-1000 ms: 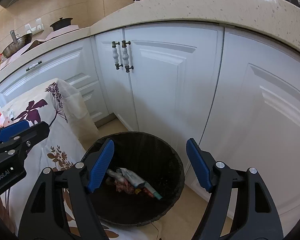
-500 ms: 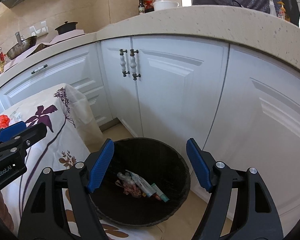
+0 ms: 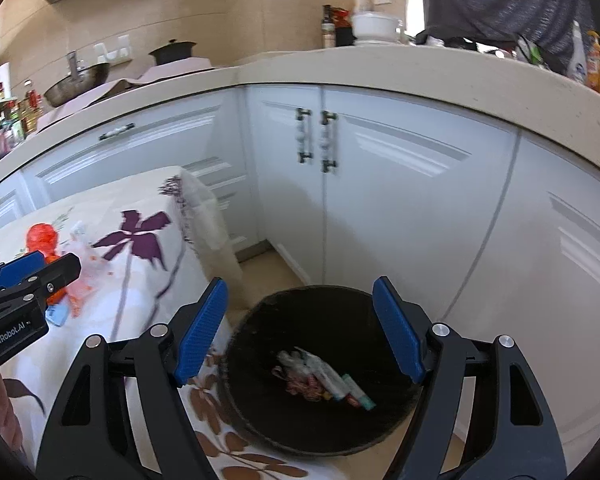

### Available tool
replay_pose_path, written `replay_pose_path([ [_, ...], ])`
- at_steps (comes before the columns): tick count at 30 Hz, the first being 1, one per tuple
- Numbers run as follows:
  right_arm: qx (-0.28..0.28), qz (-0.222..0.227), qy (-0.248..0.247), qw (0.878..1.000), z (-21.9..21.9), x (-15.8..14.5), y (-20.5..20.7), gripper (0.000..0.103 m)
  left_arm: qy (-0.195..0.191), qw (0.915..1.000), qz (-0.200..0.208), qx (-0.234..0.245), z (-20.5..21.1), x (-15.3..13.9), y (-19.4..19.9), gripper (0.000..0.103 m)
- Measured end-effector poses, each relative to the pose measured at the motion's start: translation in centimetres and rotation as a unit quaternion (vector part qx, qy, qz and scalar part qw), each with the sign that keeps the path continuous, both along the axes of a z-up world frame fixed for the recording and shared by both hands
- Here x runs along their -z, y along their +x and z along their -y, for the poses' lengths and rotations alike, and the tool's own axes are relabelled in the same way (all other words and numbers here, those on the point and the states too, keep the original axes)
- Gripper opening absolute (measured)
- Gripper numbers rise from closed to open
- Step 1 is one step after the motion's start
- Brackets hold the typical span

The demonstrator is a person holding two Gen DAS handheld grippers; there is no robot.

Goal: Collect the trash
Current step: 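Move both open tools from the bin back over the table, then grasp the clear plastic bag with the right tool while the left tool grasps the orange bag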

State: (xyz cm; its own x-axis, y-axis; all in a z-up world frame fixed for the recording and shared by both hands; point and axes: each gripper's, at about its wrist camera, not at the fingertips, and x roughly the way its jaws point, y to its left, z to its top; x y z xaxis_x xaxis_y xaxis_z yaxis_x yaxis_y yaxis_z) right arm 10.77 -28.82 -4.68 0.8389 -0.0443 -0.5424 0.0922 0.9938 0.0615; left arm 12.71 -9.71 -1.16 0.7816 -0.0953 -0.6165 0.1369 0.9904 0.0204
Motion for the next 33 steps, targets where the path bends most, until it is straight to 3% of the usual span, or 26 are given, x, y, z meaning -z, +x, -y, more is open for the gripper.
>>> replay_pose_path([
  [13, -0.088, 0.004, -0.007, 0.996, -8.4, -1.5, 1.1, 0.073, 0.011, 0.9959, -0.003, -0.09, -9.5, 0.1, -1.1, 0.062],
  [20, -0.131, -0.017, -0.02, 0.991, -12.8, -1.4, 2.4, 0.073, 0.01, 0.9912, -0.008, -0.132, -13.9, 0.5, -1.6, 0.062],
  [29, -0.134, -0.037, -0.024, 0.99, -14.9, -1.5, 4.8, 0.08, -0.004, 0.987, -0.016, -0.16, -17.4, 1.0, -1.8, 0.064],
  [33, -0.132, -0.08, -0.028, 0.988, -15.5, -0.3, 6.6, 0.08, -0.015, 0.987, -0.022, -0.158, -17.9, 1.2, -1.7, 0.065],
])
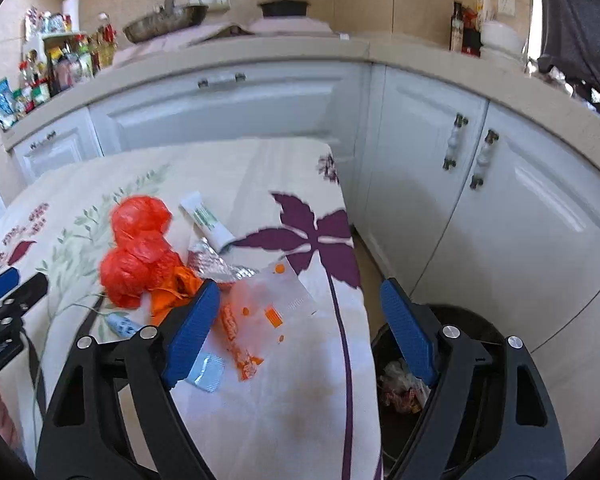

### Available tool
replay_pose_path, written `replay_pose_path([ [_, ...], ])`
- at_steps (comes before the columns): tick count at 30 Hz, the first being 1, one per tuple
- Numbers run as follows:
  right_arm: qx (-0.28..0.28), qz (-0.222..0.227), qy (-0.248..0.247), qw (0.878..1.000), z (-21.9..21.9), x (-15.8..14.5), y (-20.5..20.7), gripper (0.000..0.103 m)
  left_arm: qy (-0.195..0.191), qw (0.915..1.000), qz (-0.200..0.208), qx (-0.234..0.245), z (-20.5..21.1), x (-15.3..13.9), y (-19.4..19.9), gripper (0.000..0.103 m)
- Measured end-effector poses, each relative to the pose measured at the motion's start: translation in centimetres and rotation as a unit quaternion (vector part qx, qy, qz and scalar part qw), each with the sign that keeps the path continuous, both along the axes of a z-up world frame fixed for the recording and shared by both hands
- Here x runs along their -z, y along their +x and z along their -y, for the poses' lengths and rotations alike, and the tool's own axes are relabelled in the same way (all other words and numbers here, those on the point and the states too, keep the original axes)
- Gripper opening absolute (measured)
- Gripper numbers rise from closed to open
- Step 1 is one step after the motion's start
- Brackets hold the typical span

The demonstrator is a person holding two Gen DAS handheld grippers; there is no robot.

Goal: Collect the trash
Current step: 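Grasp the clear plastic bag with the right tool while the left tool grasps the orange bag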

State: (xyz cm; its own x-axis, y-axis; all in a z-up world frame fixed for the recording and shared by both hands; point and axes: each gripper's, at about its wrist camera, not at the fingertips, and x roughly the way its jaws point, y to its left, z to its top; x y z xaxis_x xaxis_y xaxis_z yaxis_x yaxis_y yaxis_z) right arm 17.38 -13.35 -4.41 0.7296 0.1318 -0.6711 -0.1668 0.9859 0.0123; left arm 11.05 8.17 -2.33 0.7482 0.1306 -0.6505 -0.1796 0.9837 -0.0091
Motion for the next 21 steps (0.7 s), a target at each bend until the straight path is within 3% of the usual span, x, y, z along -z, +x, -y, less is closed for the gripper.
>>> replay_pose_path([
  [4, -0.012, -0.017, -0.002, 1.0, -0.4, 0.4, 0.4, 0.076, -0.004, 1.0, -0.001, 0.006, -0.1, 0.1, 0.1, 0.065],
  [6, -0.021, -0.028, 0.005, 0.999, -0.5, 0.8, 0.4, 0.055, -0.007, 0.9999, -0.004, 0.008, -0.1, 0.1, 0.2, 0.066],
  [14, -0.039, -0.022, 0.017, 0.999, -0.8, 0.6, -0.5, 0.029, -0.007, 0.9999, -0.001, 0.014, 0.5, 0.0, 0.3, 0.066],
  [15, -0.04, -0.02, 0.019, 0.999, -0.7, 0.5, -0.6, 0.02, -0.008, 0.9998, -0.002, 0.016, 0.7, 0.0, 0.4, 0.066],
  [21, -0.035, -0.008, 0.026, 0.999, 0.2, 0.2, -1.2, 0.017, -0.004, 0.9995, -0.002, 0.032, 2.2, 0.0, 0.4, 0.066],
])
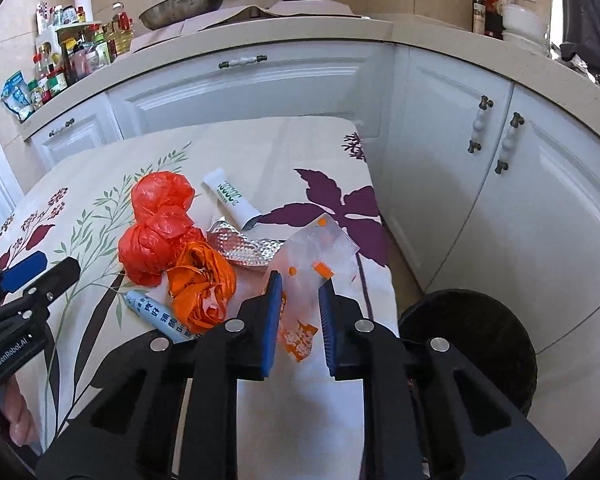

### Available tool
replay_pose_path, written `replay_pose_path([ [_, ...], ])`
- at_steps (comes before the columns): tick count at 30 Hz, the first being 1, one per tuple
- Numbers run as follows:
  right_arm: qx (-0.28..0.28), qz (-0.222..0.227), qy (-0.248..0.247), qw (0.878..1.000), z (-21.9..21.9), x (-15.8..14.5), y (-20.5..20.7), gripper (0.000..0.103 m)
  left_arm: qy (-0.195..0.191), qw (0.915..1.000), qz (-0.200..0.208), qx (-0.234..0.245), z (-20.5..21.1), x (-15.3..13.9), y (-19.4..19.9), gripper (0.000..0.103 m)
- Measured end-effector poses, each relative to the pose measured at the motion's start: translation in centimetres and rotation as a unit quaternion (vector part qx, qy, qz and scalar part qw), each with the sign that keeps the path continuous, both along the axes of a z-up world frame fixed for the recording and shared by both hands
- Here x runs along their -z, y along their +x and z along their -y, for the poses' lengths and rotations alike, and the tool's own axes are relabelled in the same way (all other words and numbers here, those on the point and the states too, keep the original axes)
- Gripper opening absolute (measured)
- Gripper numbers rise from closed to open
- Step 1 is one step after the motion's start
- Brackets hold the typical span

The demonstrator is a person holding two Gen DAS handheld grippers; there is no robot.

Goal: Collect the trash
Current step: 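Grasp the clear plastic bag with the right tool while the left tool grasps the orange bag, then carry both bags over the black bin and open both tools to drop them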

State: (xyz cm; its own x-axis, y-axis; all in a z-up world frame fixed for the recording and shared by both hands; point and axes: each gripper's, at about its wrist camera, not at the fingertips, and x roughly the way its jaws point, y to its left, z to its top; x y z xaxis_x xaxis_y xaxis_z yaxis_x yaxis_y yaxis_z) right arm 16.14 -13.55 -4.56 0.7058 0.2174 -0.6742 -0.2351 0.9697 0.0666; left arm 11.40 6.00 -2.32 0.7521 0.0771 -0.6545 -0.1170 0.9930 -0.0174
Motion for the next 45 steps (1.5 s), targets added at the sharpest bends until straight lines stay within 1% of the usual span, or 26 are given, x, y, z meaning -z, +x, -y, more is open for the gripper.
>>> replay_pose_path([
  [11, 0.014, 0.023, 0.002, 1.0, 2.4, -0.9, -1.7, 0.015, 0.006, 0.9991, 0.004, 0.042, 4.3, -0.4, 0.3, 0.066],
  [19, 0.041, 0.036, 0.008, 0.998, 6.0, -1.0, -2.7, 0.015, 0.017, 0.9968, 0.003, 0.079, 8.6, -0.2, 1.3, 0.067],
  [21, 0.048, 0.038, 0.011, 0.998, 6.9, -0.9, -2.9, 0.015, 0.021, 0.9965, 0.003, 0.081, 9.4, 0.0, 1.7, 0.07],
  [30, 0.072, 0.033, 0.031, 0.996, 10.6, 0.1, -3.2, 0.015, 0.038, 0.9956, -0.023, 0.083, 11.3, 0.8, 3.7, 0.07],
  [33, 0.076, 0.032, 0.036, 0.996, 11.2, 0.3, -3.3, 0.015, 0.043, 0.9951, -0.033, 0.083, 11.5, 1.1, 3.9, 0.062],
  [37, 0.078, 0.031, 0.041, 0.996, 11.7, 0.5, -3.2, 0.015, 0.038, 0.9943, -0.057, 0.082, 11.3, 1.7, 4.5, 0.048],
  [39, 0.079, 0.031, 0.043, 0.996, 11.8, 0.6, -3.2, 0.015, 0.033, 0.9941, -0.062, 0.083, 11.2, 1.9, 4.5, 0.043],
  [40, 0.079, 0.031, 0.043, 0.995, 11.8, 0.6, -3.2, 0.015, 0.032, 0.9941, -0.062, 0.083, 11.2, 1.9, 4.4, 0.042],
  [45, 0.08, 0.033, 0.044, 0.995, 11.9, 0.6, -3.2, 0.015, 0.026, 0.9944, -0.054, 0.087, 11.1, 1.7, 4.0, 0.041],
])
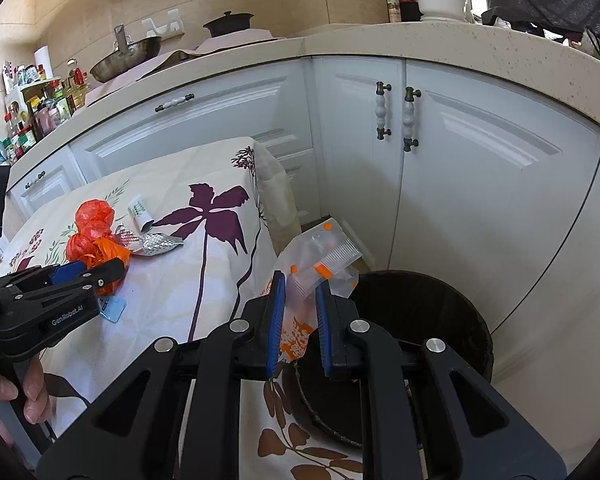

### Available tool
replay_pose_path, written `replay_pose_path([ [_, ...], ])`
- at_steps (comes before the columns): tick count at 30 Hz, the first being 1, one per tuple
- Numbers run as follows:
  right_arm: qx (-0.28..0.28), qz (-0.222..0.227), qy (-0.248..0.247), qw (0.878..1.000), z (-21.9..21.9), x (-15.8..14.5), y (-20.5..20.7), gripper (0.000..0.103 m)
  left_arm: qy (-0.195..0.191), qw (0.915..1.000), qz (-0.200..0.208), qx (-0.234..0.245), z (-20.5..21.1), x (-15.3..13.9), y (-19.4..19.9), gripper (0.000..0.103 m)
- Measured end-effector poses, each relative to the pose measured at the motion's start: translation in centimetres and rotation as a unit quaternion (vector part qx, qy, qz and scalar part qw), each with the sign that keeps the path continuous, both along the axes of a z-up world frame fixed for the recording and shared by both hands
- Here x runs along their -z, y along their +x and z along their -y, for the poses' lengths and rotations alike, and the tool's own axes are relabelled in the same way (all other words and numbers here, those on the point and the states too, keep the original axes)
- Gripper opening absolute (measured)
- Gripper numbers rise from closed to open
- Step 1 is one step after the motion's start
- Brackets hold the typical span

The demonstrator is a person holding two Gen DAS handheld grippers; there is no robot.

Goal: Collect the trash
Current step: 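Carry both bags over the black bin and open both tools to drop them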

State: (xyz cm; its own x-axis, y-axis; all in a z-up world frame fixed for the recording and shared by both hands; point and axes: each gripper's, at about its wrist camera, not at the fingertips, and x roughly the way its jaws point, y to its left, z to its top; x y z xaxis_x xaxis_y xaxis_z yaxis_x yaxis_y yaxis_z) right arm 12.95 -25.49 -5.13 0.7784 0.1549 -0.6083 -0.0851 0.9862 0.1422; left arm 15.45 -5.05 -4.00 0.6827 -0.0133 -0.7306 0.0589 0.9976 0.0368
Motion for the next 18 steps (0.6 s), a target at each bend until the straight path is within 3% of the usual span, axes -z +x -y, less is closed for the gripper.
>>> replay_pose_path([
  [18, 0.041, 0.028, -0.02, 0.999, 2.6, -1.8, -1.9, 0.015, -0.022, 0.9961, 0.073, 0.044, 2.7, -4.7, -2.5, 0.041],
])
